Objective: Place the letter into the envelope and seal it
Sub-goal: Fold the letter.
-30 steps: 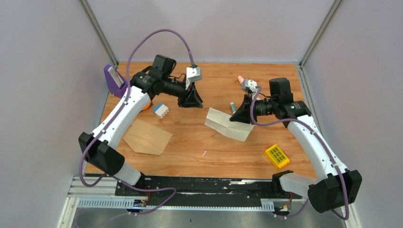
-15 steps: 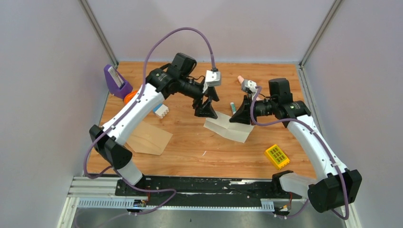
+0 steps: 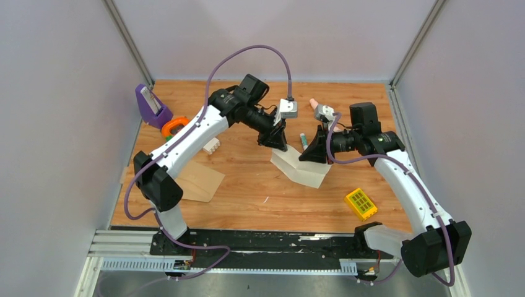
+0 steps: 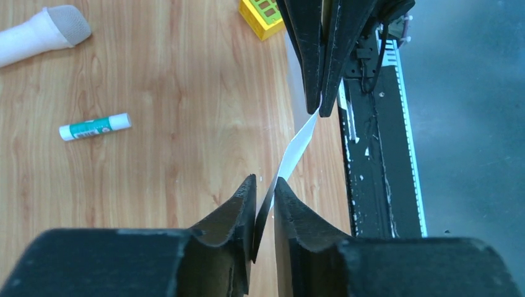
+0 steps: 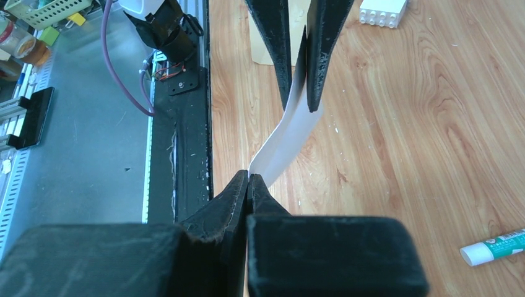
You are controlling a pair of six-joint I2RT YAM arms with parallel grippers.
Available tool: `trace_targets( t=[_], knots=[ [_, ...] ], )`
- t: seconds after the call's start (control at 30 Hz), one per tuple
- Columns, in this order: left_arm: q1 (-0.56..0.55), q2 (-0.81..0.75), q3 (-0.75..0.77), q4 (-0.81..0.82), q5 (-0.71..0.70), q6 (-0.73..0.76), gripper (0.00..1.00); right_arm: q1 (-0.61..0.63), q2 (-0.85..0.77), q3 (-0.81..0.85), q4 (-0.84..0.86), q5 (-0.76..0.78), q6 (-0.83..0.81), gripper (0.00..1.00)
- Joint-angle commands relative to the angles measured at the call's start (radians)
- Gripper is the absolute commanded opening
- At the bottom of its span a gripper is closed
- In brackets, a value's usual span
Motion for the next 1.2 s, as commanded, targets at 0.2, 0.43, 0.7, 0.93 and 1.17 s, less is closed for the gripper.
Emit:
trace_targets(
  t=[0.2, 0.43, 0.7, 0.93, 1.17],
  knots=[
    [-0.013, -0.049, 0.012, -0.014, 0.048, 0.010, 0.00, -0.003, -0.001, 0.060, 0.006, -0.035, 0.000, 0.24],
    [-0.013, -0.073, 0.002, -0.015, 0.060, 0.007, 0.00, -0.001, 0.039, 0.094, 0.006, -0.034, 0.018, 0.33],
    [-0.013, -0.095, -0.008, -0.023, 0.063, 0.017, 0.00, 0.002, 0.081, 0.118, 0.007, -0.002, 0.027, 0.16],
    [-0.013, -0.130, -0.037, -0.049, 0.023, 0.056, 0.00, 0.002, 0.016, 0.093, 0.002, 0.045, -0.016, 0.07],
    [-0.009, -0.169, -0.069, -0.065, -0.011, 0.085, 0.00, 0.001, -0.015, 0.084, -0.032, 0.082, -0.048, 0.00]
  ],
)
